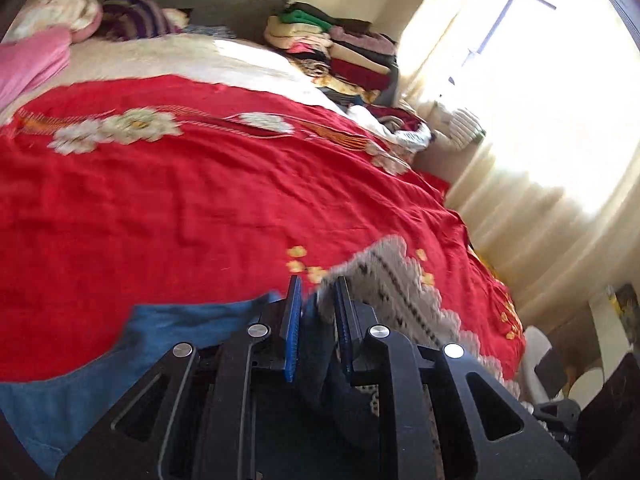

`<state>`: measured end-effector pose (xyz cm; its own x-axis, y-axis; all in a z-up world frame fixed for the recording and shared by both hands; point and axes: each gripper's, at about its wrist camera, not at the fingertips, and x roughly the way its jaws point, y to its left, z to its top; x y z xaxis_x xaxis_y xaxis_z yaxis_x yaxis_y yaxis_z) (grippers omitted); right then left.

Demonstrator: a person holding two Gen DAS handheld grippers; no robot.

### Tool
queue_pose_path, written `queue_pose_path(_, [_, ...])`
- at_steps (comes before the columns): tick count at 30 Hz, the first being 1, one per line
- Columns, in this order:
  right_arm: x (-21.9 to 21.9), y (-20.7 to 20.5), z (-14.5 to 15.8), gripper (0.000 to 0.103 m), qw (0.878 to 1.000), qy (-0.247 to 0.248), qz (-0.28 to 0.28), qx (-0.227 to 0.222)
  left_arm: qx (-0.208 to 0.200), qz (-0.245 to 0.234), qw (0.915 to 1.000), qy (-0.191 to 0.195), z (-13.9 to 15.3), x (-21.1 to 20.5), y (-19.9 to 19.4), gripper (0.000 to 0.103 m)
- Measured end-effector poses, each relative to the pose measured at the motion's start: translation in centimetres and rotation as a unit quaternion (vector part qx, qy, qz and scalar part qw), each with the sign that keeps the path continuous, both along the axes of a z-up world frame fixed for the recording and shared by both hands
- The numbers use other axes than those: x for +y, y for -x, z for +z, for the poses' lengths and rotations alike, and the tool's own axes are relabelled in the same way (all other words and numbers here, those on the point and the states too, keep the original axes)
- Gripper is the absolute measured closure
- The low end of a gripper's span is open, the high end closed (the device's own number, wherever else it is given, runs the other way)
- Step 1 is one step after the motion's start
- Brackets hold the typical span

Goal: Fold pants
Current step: 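Fold the lace hem end over the pants with the left tool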

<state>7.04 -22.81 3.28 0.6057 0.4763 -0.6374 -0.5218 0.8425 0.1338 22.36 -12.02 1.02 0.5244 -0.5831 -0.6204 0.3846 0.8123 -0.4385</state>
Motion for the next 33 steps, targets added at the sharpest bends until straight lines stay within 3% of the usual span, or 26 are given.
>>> queue_pose_path(2, [2.1,0.0,-0.5,0.081,1.0,0.021,0.017,0.003,0.019,0.027,0.9991,0.028,-0.9,3.1,-0.2,0.087])
queue_pose_path(5, [5.4,0.3,-1.3,0.081,0.997,0.059,0.047,-0.001,0.013,0.056,0.9971,0.05,-1.0,6.8,0.5,0.086])
queue_pose_path(7, [7.5,0.7,-1.9,0.081,0.994,0.083,0.07,-0.004,0.001,0.073,0.9952,0.064,-0.8,9.3,1.5,0.074])
queue_pose_path(12, [11.6,1.4,-3.5,0.08,0.984,0.126,0.129,0.009,-0.009,0.102,0.9887,0.11,-0.9,13.8,3.4,0.057])
queue_pose_path(17, [11.6,2.5,-1.6,0.06,0.979,0.112,0.171,0.004,0.02,0.108,0.9871,0.117,-2.9,15.1,4.2,0.049])
queue_pose_path(20, [9.4,1.3,0.2,0.052,0.986,0.085,0.143,0.005,0.052,0.107,0.9853,0.123,-4.3,14.8,4.0,0.049])
queue_pose_path(24, [5.4,-3.3,1.5,0.051,0.996,0.062,0.065,0.009,0.07,0.102,0.9866,0.106,-5.1,13.8,3.7,0.049])
queue_pose_path(30, [1.7,-11.4,0.3,0.05,0.996,0.029,0.0,0.079,0.1,0.102,0.9863,0.083,-6.5,12.8,3.7,0.049])
queue_pose_path(33, [1.6,-13.5,-0.4,0.048,0.996,0.032,-0.011,0.083,0.106,0.11,0.9857,0.071,-6.8,12.2,3.6,0.049])
